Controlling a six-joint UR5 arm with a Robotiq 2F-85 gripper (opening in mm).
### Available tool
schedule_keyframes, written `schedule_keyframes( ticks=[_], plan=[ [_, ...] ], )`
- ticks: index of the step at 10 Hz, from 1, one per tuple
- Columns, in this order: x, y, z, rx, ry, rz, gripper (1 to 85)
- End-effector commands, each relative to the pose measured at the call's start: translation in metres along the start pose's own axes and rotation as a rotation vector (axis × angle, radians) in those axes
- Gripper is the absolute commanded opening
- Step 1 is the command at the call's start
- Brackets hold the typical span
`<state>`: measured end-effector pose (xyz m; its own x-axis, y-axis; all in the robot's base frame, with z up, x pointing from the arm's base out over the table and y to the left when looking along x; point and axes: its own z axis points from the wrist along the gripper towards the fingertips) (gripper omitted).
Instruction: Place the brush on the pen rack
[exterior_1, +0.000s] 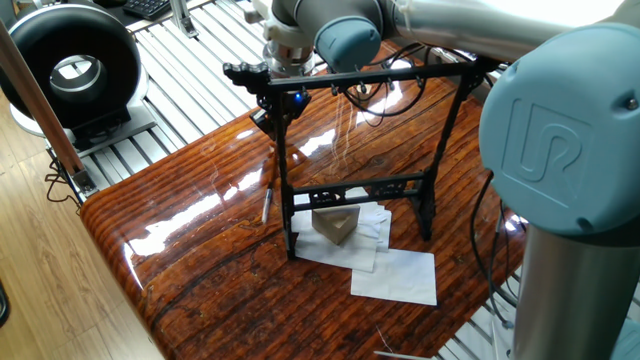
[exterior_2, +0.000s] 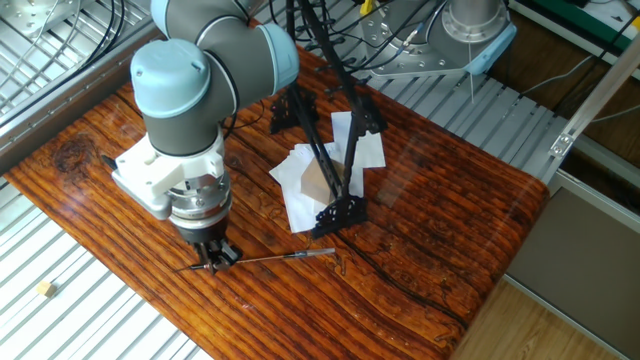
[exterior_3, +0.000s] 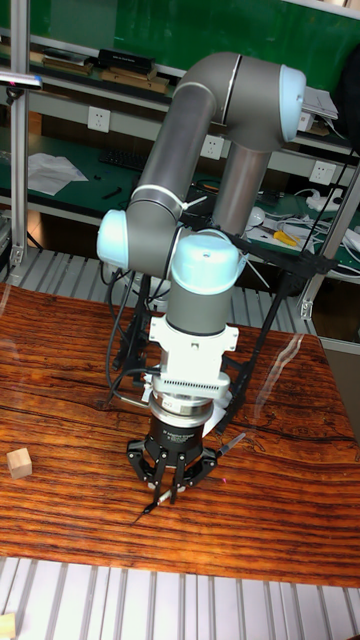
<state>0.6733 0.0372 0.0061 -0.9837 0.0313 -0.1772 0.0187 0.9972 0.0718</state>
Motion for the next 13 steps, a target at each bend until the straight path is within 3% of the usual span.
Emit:
schedule_keyframes(
  ticks=[1, 8, 10, 13],
  plan=[
    [-0.002, 0.001, 0.000, -0.011, -0.007, 0.005, 26.7],
    [0.012, 0.004, -0.008, -0.019, 0.055, -0.001, 27.0],
    [0.018, 0.005, -0.011, -0.015, 0.090, -0.006, 27.0],
    [0.025, 0.017, -0.014, -0.045, 0.129, 0.004, 27.0]
  ],
)
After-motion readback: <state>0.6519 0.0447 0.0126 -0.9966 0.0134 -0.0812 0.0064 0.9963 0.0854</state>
